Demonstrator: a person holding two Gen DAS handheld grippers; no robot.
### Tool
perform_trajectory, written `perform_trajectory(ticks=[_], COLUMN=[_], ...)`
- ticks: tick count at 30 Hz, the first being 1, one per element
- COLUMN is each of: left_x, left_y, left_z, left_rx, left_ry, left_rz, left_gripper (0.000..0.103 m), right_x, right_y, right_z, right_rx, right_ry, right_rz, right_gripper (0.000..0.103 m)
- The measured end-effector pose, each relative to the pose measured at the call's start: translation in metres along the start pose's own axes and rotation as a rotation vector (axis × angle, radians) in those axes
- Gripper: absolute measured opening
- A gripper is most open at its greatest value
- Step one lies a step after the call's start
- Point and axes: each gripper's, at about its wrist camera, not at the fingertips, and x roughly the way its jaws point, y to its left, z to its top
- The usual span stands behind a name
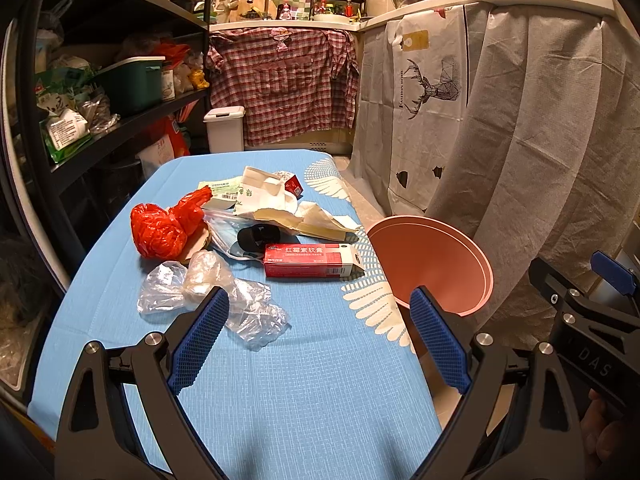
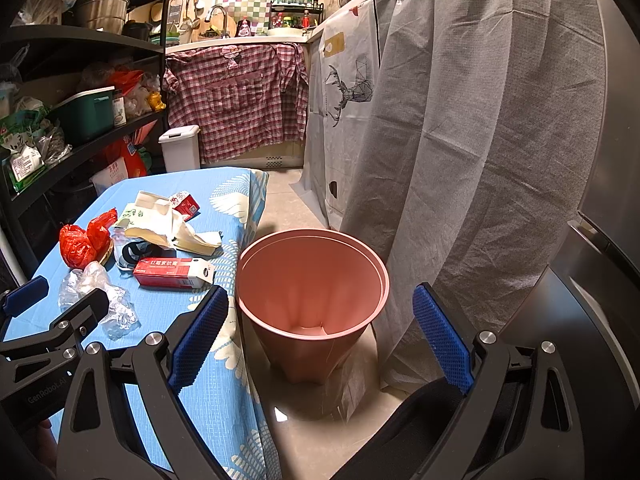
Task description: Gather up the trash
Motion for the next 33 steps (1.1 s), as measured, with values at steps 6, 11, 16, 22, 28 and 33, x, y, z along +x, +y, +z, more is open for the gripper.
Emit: perform_trajectory(ticks=[6, 11, 16, 22, 28, 33], left_x=[0.0, 0.0, 0.002, 0.001, -0.005, -0.012], left_y=[0.0, 0.0, -0.001, -0.001, 0.008, 0.016], left_z=[0.0, 0.0, 0.0, 0.001, 0.006, 0.014], left_rx=[-0.001, 0.0, 0.002, 0.004, -0.019, -0.039], left_ry=[0.0, 0.0, 0.014, 0.026, 0.034, 0.023], left_rz=[0.0, 0.0, -0.013, -0.02, -0.007, -0.001], left_gripper=[0.089, 0.089, 0.089, 0.089, 0.088, 0.081], right_x=[0.0, 0.0, 0.0, -0.003, -0.008, -0.004], right_y=[0.0, -0.001, 0.0, -0.005, -0.012, -0.01], right_z=[0.0, 0.001, 0.0, 0.007, 0.012, 0.015], right_rx=[0.0, 0.0, -0.001, 0.002, 0.052, 0.062], right_ry=[-0.001, -0.001, -0.003, -0.017, -0.028, -0.017], right_rz=[-0.001, 0.0, 0.0, 0.005, 0.02, 0.051], right_gripper=[0.092, 0.092, 0.092, 0.092, 0.085, 0.081])
